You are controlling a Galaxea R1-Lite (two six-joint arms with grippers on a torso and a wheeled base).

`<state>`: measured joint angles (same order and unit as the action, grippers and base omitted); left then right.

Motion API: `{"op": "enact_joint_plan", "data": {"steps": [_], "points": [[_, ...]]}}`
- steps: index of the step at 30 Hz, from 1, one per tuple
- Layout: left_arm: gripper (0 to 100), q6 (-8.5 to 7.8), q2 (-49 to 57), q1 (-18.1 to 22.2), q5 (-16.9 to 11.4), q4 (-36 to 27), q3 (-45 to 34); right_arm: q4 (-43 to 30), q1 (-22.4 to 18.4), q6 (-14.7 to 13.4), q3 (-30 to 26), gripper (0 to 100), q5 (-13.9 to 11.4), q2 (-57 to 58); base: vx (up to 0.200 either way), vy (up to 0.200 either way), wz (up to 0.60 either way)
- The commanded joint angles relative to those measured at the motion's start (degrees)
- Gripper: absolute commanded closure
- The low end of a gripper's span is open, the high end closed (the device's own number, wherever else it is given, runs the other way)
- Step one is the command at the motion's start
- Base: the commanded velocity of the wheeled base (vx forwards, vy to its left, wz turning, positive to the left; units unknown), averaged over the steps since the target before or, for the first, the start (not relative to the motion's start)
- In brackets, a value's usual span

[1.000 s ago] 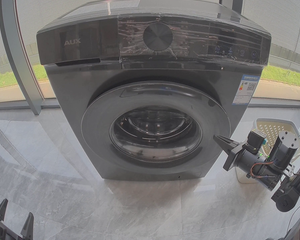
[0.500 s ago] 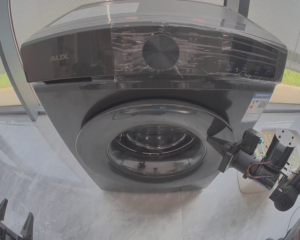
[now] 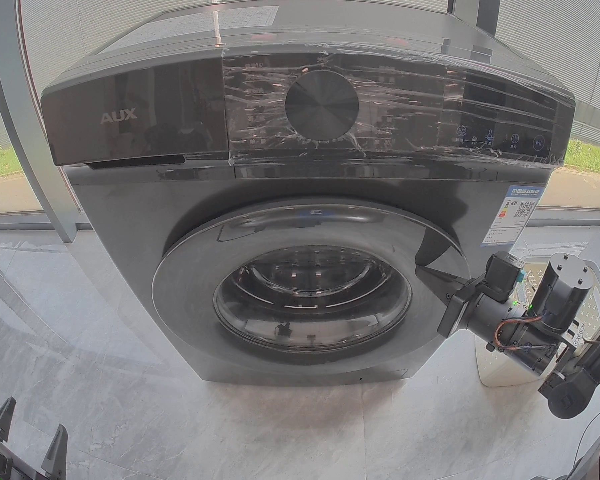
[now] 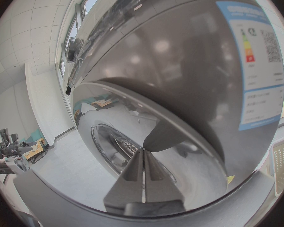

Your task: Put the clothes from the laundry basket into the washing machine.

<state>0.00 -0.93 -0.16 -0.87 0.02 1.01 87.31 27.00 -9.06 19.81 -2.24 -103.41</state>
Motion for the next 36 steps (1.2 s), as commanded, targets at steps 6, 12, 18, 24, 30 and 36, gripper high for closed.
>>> {"op": "enact_joint_plan", "data": {"steps": [6,12,18,24,30,36], "points": [[0,0.09,0.9,0.0,0.0,0.1,-0.9,0.6,1.6,2.1,-11.8,100,-3.7,10.5,0.000,0.000,0.00],[0,0.09,0.9,0.0,0.0,0.1,-0.9,0.5,1.7,2.1,-17.6,100,-4.1,19.7,0.000,0.000,0.00],[0,0.09,0.9,0.0,-0.1,0.1,-0.9,-2.8,1.7,2.2,-19.8,0,-4.0,27.7,0.000,0.000,0.00],[0,0.09,0.9,0.0,0.0,0.1,-0.9,-16.6,1.6,5.5,-19.8,0,-3.6,38.8,0.000,0.000,0.00],[0,0.09,0.9,0.0,0.0,0.1,-1.0,-29.0,-0.7,5.6,-19.8,0,-3.5,52.4,0.000,0.000,0.00],[0,0.00,0.9,0.0,0.0,0.1,-0.9,-34.9,-7.9,7.1,-19.8,0,-4.2,62.2,0.000,0.000,0.00]]}}
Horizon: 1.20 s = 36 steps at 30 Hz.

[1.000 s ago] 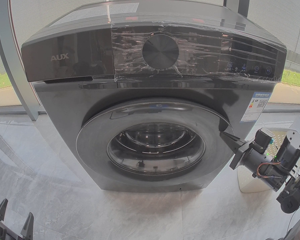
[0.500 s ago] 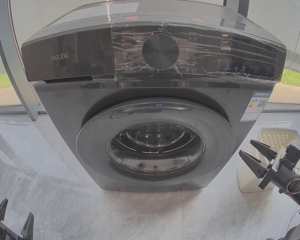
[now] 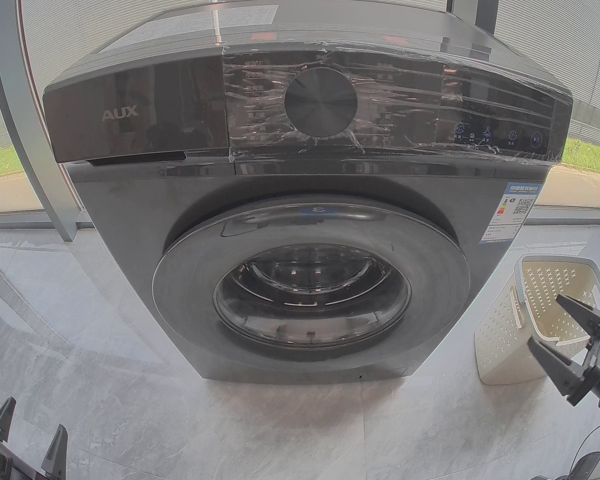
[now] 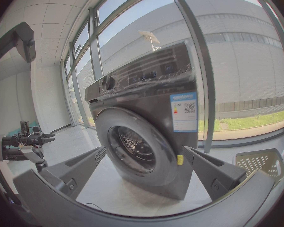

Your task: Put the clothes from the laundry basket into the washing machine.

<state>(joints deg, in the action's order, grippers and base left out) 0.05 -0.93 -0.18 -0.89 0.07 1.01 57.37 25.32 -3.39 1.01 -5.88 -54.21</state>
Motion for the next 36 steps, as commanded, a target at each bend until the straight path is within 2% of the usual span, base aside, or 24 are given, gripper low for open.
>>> {"op": "enact_joint_plan", "data": {"steps": [1,2,3,5,6,8,13,15,17,19,21,22,24,29,32,36], "points": [[0,0.04,0.9,0.0,-0.1,0.0,-1.0,-7.2,-8.0,3.0,-1.0,0,-0.7,16.2,0.000,0.000,0.00],[0,0.04,0.9,0.0,-0.1,0.0,-1.0,-7.2,-8.0,3.0,-1.0,0,-0.7,16.2,0.000,0.000,0.00],[0,0.04,0.9,0.0,0.0,0.0,-1.0,-12.2,-11.3,4.4,-1.0,0,-1.9,23.5,0.000,0.000,0.00],[0,-0.05,0.9,0.0,0.0,0.0,-0.9,-17.4,-14.7,4.5,-1.0,0,-4.1,30.3,0.000,0.000,0.00],[0,-0.05,0.9,0.0,0.0,0.0,-0.9,-17.4,-14.7,4.5,-1.0,0,-4.1,30.3,0.000,0.000,0.00],[0,-0.05,0.9,0.0,0.0,0.0,-0.9,-24.9,-19.0,4.5,-1.0,0,-6.4,39.5,0.000,0.000,0.00],[0,0.04,0.9,0.0,0.0,0.0,-1.0,-37.0,-22.2,4.1,-1.0,0,-7.7,50.6,0.000,0.000,0.00],[0,0.04,0.9,0.0,0.0,0.0,-0.9,-38.7,-24.5,4.1,-1.0,0,-9.2,51.8,0.000,0.000,0.00],[0,0.04,0.9,0.0,0.0,0.0,-0.9,-43.4,-25.2,4.4,-1.0,0,-10.4,54.2,0.000,0.000,0.00],[0,0.04,0.9,0.0,0.0,0.0,-1.0,-45.8,-25.3,4.5,-1.0,0,-9.6,54.2,0.000,0.000,0.00],[0,0.21,0.9,0.0,0.0,0.0,-0.9,-47.2,-25.3,4.4,-1.0,0,-6.9,54.2,0.000,0.000,0.00],[0,0.13,0.9,0.0,0.0,0.0,-0.9,-49.9,-25.3,4.4,-1.0,0,-3.1,54.2,0.000,0.000,0.00],[0,-0.05,0.9,0.0,0.0,0.0,-1.0,-53.3,-25.4,4.5,-1.0,0,0.3,54.0,0.000,0.000,0.00],[0,0.04,0.9,0.0,0.0,0.0,-1.0,-53.1,-25.4,4.5,-1.0,0,1.0,54.0,0.000,0.000,0.00],[0,-0.14,0.9,0.0,-0.1,0.0,-1.0,-53.5,-25.4,3.1,-1.0,0,2.3,54.0,0.000,0.000,0.00],[0,-0.14,0.9,0.0,0.0,0.0,-0.9,-53.9,-25.5,2.9,-1.0,0,2.2,54.0,0.000,0.000,0.00]]}}
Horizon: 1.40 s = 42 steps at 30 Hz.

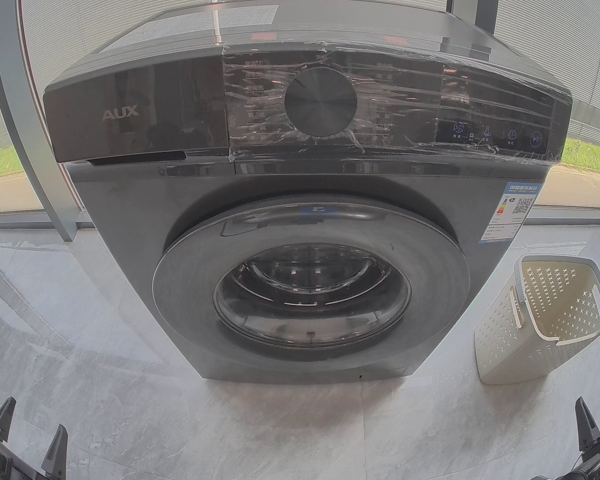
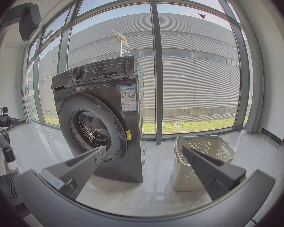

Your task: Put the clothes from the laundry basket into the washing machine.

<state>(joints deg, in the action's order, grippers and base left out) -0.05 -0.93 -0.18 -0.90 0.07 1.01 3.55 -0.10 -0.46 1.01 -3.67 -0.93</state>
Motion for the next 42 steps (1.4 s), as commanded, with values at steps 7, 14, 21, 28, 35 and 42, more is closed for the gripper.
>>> {"op": "enact_joint_plan", "data": {"steps": [7,14,21,28,35,42], "points": [[0,0.40,0.9,0.0,-0.1,0.0,-0.9,-1.4,0.0,-4.2,-0.7,0,1.0,0.7,0.000,0.000,0.00],[0,0.75,0.9,0.0,-0.1,0.0,-0.9,-1.5,0.0,-5.8,-0.6,0,12.8,0.7,0.000,0.000,0.00],[0,0.93,0.9,0.0,-0.1,0.0,-0.9,-3.6,0.2,0.4,-1.0,0,3.0,-0.1,0.000,0.000,0.00],[0,1.10,0.9,-0.1,-0.1,0.0,-0.9,-4.6,0.3,0.7,-0.7,0,3.8,0.0,0.000,0.000,0.00],[0,0.40,0.9,0.0,-0.9,0.0,-0.9,-3.9,-0.1,1.1,-1.0,0,3.2,0.0,0.000,0.000,0.00],[0,0.49,0.9,-0.1,-0.8,0.0,-0.9,-3.9,0.0,0.7,-1.0,0,3.7,0.0,0.000,0.000,0.00]]}}
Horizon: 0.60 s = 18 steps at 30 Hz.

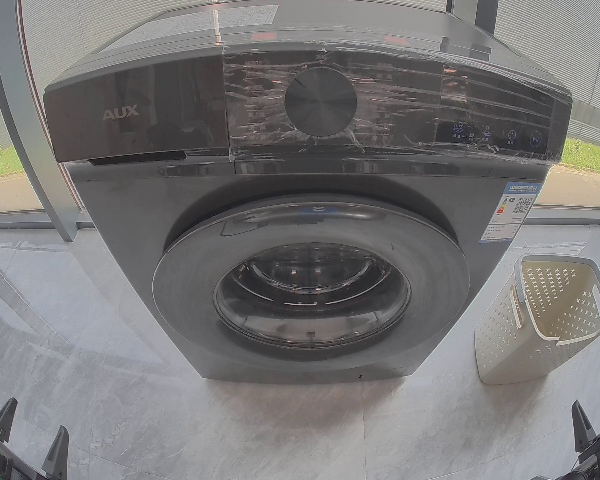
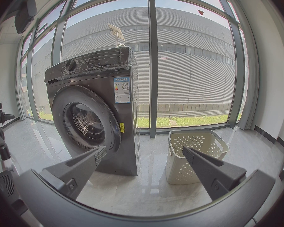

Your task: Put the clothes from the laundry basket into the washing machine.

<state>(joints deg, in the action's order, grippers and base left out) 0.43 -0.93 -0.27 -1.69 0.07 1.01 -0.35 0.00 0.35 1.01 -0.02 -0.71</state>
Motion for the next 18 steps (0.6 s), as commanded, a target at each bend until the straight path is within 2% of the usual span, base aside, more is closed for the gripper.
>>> {"op": "enact_joint_plan", "data": {"steps": [1,18], "points": [[0,0.10,0.9,0.0,0.0,0.0,-0.9,0.0,0.1,0.0,-1.0,0,0.0,-0.2,0.000,0.000,0.00],[0,0.36,0.9,0.0,0.1,0.0,-0.9,0.0,0.1,0.1,-1.0,0,-0.2,-0.2,0.000,0.000,0.00]]}}
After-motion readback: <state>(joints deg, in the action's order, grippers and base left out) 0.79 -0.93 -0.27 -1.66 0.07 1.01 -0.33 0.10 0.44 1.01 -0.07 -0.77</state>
